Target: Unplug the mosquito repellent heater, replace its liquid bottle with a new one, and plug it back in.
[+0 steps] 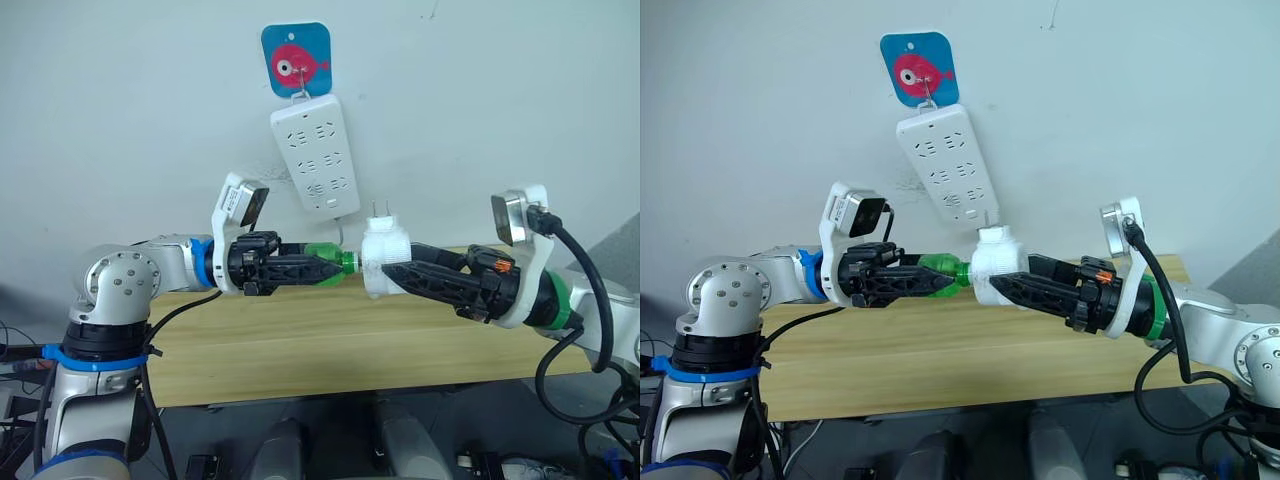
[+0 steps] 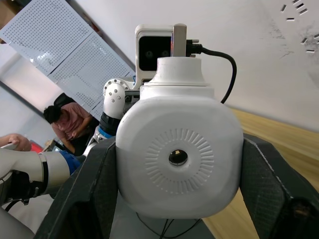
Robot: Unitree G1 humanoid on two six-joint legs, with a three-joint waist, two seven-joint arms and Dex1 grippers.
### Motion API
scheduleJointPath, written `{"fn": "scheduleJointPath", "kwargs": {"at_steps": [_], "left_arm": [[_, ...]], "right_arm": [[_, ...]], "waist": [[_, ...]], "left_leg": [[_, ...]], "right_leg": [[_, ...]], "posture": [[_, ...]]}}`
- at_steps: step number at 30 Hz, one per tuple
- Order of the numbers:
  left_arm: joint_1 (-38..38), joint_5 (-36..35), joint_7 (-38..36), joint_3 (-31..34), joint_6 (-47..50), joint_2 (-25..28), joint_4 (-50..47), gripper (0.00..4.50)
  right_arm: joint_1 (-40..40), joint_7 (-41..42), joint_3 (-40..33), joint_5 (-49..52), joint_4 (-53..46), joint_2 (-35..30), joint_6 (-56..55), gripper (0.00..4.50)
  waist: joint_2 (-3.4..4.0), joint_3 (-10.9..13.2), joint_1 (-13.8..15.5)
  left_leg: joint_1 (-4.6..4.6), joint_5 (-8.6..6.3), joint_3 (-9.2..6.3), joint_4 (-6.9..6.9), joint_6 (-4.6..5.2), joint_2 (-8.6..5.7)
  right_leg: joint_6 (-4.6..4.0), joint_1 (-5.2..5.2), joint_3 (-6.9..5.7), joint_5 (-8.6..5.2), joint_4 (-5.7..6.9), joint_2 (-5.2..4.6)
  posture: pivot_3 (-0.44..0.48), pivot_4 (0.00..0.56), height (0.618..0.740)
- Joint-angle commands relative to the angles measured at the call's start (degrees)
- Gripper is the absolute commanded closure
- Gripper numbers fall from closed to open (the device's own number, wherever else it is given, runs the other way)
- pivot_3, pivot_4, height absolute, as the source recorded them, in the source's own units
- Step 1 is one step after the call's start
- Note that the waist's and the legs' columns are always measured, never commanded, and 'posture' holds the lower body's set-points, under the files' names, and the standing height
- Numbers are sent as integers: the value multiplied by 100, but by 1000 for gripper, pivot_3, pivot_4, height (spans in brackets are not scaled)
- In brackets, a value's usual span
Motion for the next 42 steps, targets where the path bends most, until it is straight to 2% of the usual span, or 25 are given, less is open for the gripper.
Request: {"fn": "scheduleJointPath", "kwargs": {"at_steps": [1,16,20,24,25,34,37,39,42], "left_arm": [[-21,-189,-20,65,35,-19,-184,2186],[80,-55,65,-146,-168,-216,-359,2186],[79,24,77,-197,-240,-320,-351,2186],[115,103,166,-166,-300,-458,-302,2186],[121,100,212,-137,-303,-496,-263,2186],[119,-144,694,100,-242,-853,-28,2186],[95,-212,888,198,-229,-984,62,2186],[61,-256,1006,254,-234,-1047,150,2186],[22,-307,1028,272,-182,-1047,207,2186]], "right_arm": [[-51,23,-3,36,-170,4,-162,1546],[-323,-93,321,-10,-260,-36,-136,1546],[-364,-270,468,303,-217,-154,-58,1546],[-319,-368,460,403,-235,-328,-61,97],[-298,-372,447,435,-239,-388,-54,0],[-99,-121,389,591,-441,-1011,86,0],[103,170,270,215,-658,-1277,225,0],[484,673,22,-267,-889,-1484,345,0],[1192,1486,-515,-1087,-1067,-1813,432,545]], "waist": [[0,0,-1],[-1,0,0],[0,0,1],[0,-1,3],[0,-1,3],[-1,-1,9],[-1,-1,13],[-2,-2,19],[-4,-3,25]], "left_leg": [[0,0,0,4,0,0],[-3,0,-1,18,0,0],[-6,0,-1,23,1,0],[-16,-1,-2,44,2,0],[-23,-1,-4,51,2,0],[-27,-2,-4,60,3,-1],[-29,-2,-7,62,3,-1],[-30,-2,-6,64,3,-2],[-31,-2,-6,66,3,-2]], "right_leg": [[0,0,0,0,2,1],[0,1,0,0,8,2],[0,1,-1,0,9,2],[0,2,-7,0,10,3],[0,0,-9,0,10,3],[0,1,-10,0,11,4],[0,1,-12,0,10,4],[1,1,-12,0,11,4],[2,2,-13,-1,9,5]], "posture": [[-130,151,740],[-132,153,740],[-132,153,740],[-140,154,740],[-140,154,740],[-147,152,740],[-149,151,740],[-151,151,740],[-152,150,740]]}}
